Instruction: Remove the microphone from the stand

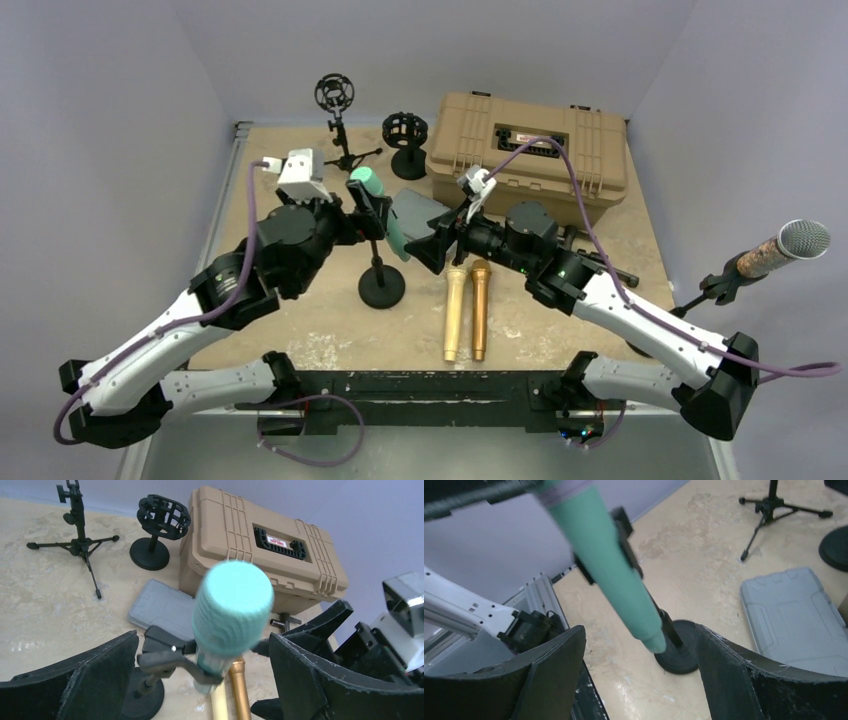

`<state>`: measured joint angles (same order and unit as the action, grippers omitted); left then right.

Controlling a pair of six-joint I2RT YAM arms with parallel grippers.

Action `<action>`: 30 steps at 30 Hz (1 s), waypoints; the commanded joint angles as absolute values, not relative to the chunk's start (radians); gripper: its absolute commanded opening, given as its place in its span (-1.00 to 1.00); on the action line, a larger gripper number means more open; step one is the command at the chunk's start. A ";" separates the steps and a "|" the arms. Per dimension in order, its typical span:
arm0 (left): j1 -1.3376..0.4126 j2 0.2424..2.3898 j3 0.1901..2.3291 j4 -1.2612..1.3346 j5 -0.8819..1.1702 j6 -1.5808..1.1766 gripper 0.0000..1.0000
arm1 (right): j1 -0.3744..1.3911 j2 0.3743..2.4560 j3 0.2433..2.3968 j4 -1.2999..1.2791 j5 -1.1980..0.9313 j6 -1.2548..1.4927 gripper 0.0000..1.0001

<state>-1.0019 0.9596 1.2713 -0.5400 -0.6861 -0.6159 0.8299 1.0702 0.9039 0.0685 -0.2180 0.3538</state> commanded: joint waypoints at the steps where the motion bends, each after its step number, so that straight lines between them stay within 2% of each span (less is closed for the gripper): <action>1: -1.001 0.835 1.223 -0.492 -0.606 -0.494 1.00 | 0.891 1.103 1.049 0.026 -0.130 0.268 0.57; 7: -0.999 0.638 1.091 -0.458 -0.477 -0.443 1.00 | 0.900 1.216 1.266 -0.101 -0.089 0.221 0.55; 17: -0.997 0.484 0.981 -0.557 -0.502 -0.252 1.00 | 0.947 1.311 1.401 -0.112 -0.070 0.212 0.54; 21: -0.998 0.447 0.893 -0.491 -0.455 -0.247 1.00 | 0.979 1.348 1.442 -0.117 -0.036 0.212 0.54; 25: -0.998 0.475 0.870 -0.452 -0.452 -0.279 1.00 | 1.016 1.382 1.481 -0.117 0.045 0.225 0.42; 30: -0.987 0.511 0.817 -0.474 -0.675 -0.515 1.00 | 1.065 1.410 1.500 -0.136 0.227 0.229 0.20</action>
<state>-1.0016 0.4896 0.8585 -0.5072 -0.5285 -0.3424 1.0370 1.4063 1.4494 -0.1215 0.0612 0.2268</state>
